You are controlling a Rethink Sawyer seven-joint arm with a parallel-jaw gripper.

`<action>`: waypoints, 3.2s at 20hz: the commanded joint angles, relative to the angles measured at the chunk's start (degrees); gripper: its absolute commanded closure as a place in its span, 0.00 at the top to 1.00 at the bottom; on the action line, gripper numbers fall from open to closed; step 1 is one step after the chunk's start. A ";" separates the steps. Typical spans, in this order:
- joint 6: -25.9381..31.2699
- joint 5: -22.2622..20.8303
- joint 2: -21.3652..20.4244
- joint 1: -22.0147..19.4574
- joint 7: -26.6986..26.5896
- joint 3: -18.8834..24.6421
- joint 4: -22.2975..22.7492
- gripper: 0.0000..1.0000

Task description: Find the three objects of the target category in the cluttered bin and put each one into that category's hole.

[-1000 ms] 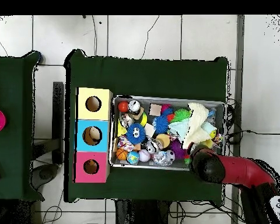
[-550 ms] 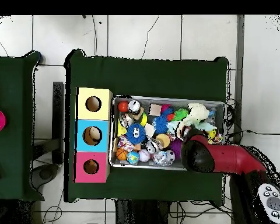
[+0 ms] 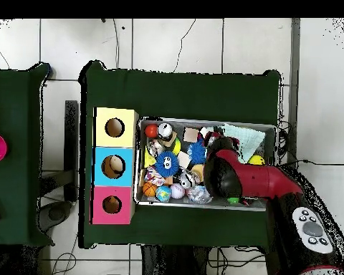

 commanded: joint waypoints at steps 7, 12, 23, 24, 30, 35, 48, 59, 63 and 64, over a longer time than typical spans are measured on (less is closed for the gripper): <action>-6.66 4.98 8.45 1.18 9.05 -0.76 -2.30 0.00; -2.52 4.99 3.51 0.30 8.01 -0.05 0.64 0.00; 12.60 8.08 -13.17 -7.26 3.23 7.42 8.67 0.00; 13.02 8.30 -14.02 -7.73 3.19 7.84 9.31 0.00; 15.50 7.73 -15.63 -11.69 0.23 10.51 12.45 0.00; 16.83 3.28 -11.87 -12.43 -3.10 8.58 13.08 0.00; 22.24 6.12 -6.35 -9.70 1.29 1.24 11.94 0.00; 26.54 4.02 -4.24 -12.66 -3.21 2.53 7.22 1.00; 24.14 4.33 -4.08 -14.05 -1.96 3.16 8.30 1.00; 23.78 4.28 -3.93 -13.92 -1.44 2.81 8.30 1.00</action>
